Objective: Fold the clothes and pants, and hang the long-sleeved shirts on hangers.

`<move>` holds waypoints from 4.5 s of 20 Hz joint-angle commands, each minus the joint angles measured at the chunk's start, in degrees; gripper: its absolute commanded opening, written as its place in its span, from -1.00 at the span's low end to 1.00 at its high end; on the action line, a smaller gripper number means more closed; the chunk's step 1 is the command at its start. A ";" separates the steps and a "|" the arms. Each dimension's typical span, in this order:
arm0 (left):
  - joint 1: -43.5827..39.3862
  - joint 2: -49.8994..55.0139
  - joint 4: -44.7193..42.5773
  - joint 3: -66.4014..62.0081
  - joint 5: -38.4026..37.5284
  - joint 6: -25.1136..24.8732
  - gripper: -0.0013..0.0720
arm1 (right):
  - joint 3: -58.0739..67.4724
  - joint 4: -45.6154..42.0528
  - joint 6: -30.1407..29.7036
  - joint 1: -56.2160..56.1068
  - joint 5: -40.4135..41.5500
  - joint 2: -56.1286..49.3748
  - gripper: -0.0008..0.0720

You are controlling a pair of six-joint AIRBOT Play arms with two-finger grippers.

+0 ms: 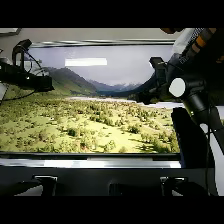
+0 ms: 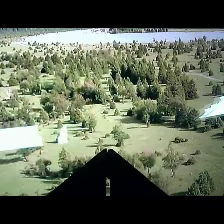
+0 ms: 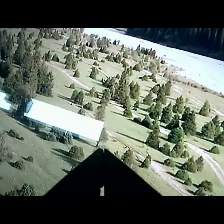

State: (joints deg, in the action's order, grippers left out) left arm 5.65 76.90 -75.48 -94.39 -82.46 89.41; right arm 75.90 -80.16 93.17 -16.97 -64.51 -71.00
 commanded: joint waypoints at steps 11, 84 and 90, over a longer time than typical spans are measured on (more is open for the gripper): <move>-0.02 -0.02 -0.02 0.02 0.00 0.00 -0.92 | 0.07 0.00 0.04 -0.07 0.00 0.04 -0.88; -35.36 3.89 16.44 25.09 23.17 23.67 0.81 | 0.07 0.04 0.09 -0.07 0.00 0.04 -0.88; -23.15 -9.75 6.43 25.11 13.60 23.54 0.97 | 0.09 1.22 0.90 -0.07 3.93 0.04 -0.88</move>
State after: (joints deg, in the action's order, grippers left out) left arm -22.52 73.23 -63.79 -69.52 -64.86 112.95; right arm 75.90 -79.85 93.73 -16.97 -63.40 -71.00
